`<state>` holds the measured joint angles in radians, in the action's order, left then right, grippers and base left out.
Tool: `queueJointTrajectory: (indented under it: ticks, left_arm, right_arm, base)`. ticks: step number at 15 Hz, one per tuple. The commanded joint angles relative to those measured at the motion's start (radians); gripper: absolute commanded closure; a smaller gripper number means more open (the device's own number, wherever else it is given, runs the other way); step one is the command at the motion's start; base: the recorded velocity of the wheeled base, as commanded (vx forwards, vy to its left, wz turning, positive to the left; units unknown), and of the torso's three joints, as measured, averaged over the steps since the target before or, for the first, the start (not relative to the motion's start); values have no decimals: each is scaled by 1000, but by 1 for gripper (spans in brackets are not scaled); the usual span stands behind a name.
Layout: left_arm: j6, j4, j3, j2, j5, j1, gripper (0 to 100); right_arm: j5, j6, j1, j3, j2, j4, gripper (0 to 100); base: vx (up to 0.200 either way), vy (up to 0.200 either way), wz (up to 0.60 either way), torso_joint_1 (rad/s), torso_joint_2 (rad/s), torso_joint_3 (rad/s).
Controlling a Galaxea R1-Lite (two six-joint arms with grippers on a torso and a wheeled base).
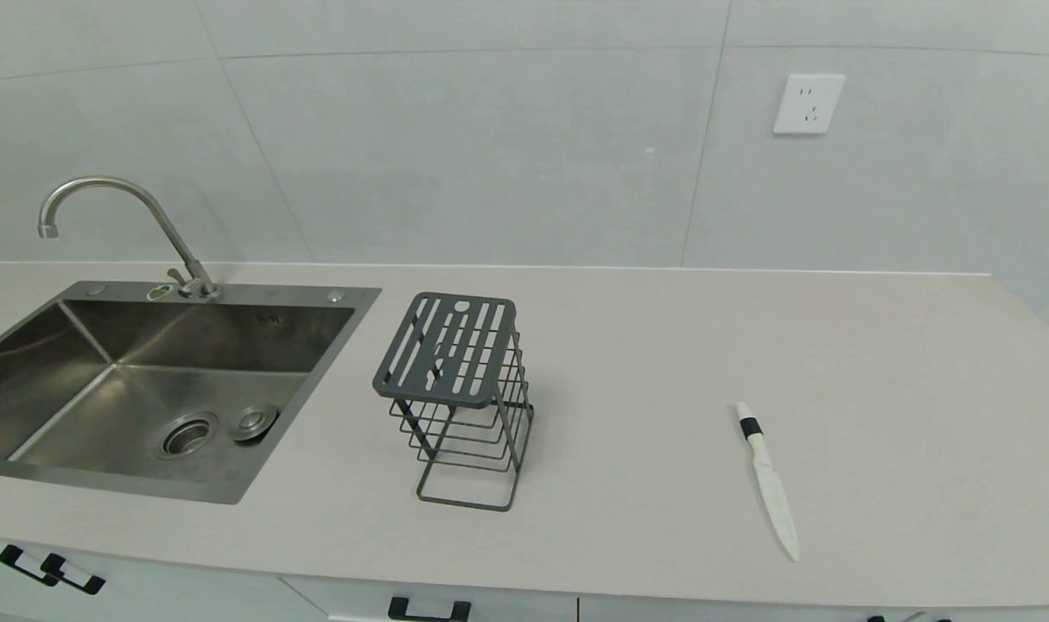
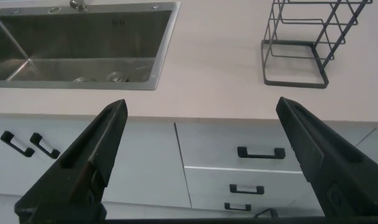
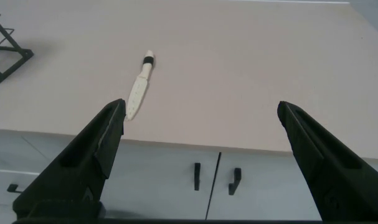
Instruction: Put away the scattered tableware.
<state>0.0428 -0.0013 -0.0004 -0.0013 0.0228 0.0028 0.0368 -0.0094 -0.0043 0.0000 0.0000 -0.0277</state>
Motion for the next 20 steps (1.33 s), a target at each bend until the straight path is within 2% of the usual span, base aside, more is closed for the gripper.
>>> queueJointTrajectory:
  ticks: [1,3,5,7,11,13,16,20]
  left_arm:
    - [-1,1,-1,1,0,0,0]
    - [-6,1,-1,1,0,0,0]
    - [-7,1,0,1,0,0,0]
    - [-7,1,-1,1,0,0,0]
    - [-9,1,0,1,0,0,0]
    - [-41,1,0,1,-3,-3,0]
    - [-54,0,0,1,-3,-3,0]
    - [-54,0,0,1,-1,-3,0]
  right_arm:
    - [2,-1,0,0,2,-44,0]
    - [3,-1,0,0,2,-138,0]
    - [26,5,0,-3,0,-121,0]
    - [107,9,4,-37,21,-95,0]
    - [158,9,24,-173,258,-77,0]
    - [226,9,33,-224,387,-77,0]
    - [311,3,33,-259,551,-81,0]
    - [350,-1,81,-282,744,-84,0]
  base:
    - [0,0,0,0,0,0]
    - [0,0,0,0,0,0]
    - [0,0,0,0,0,0]
    - [0,0,0,0,0,0]
    - [0,0,0,0,0,0]
    - [0,0,0,0,0,0]
    - [0,0,0,0,0,0]
    - [0,0,0,0,0,0]
